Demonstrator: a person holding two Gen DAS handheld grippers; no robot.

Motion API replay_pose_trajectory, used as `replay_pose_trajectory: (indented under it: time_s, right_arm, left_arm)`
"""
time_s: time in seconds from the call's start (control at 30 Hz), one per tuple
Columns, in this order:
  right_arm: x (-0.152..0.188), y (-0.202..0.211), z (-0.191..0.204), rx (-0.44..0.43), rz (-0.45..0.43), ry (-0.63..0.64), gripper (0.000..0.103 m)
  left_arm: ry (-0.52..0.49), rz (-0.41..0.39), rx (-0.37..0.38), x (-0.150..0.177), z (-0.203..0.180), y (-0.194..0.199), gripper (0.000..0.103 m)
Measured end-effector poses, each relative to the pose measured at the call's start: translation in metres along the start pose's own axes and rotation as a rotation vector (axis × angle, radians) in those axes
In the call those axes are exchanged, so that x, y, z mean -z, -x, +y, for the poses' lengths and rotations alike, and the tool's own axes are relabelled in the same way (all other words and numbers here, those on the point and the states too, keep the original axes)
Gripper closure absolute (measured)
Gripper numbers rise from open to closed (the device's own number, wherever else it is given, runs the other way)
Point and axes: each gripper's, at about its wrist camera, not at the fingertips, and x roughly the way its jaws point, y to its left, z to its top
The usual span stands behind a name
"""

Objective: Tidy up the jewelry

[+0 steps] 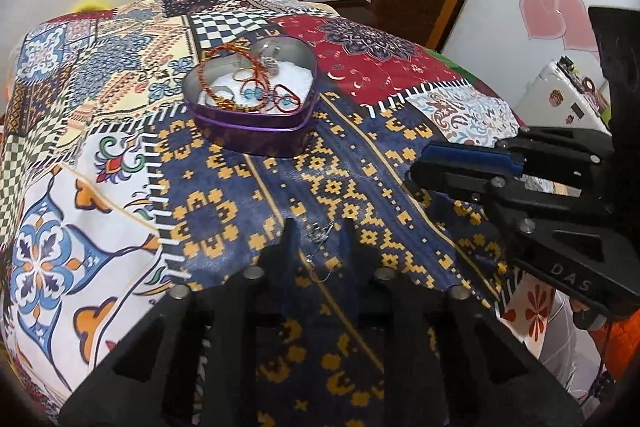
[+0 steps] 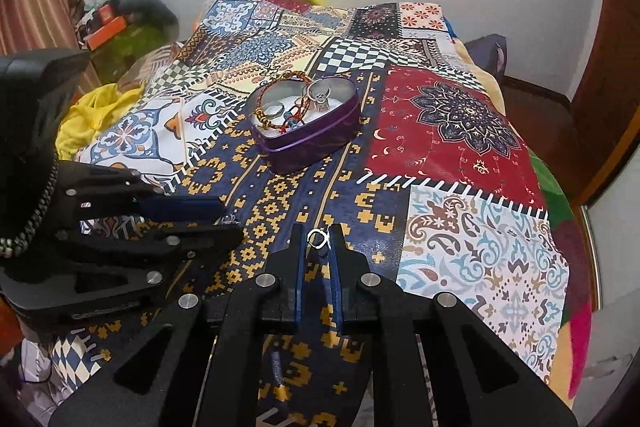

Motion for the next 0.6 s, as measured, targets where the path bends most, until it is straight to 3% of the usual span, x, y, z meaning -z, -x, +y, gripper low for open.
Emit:
replay_pose_trajectory:
  time_s: [0.3,0.6]
  right_arm:
    - [-0.008,0.004,0.001,-0.006,-0.026,-0.008,0.093]
    - [-0.025,0.021,0.004,-0.003,-0.089,-0.006,0.093]
  left_arm:
    - [0.022,-0.035,-0.009,0.0,0.006,0.013,0.095]
    - [0.056,-0.166,-0.048,-0.018,0.021,0.062,0.095]
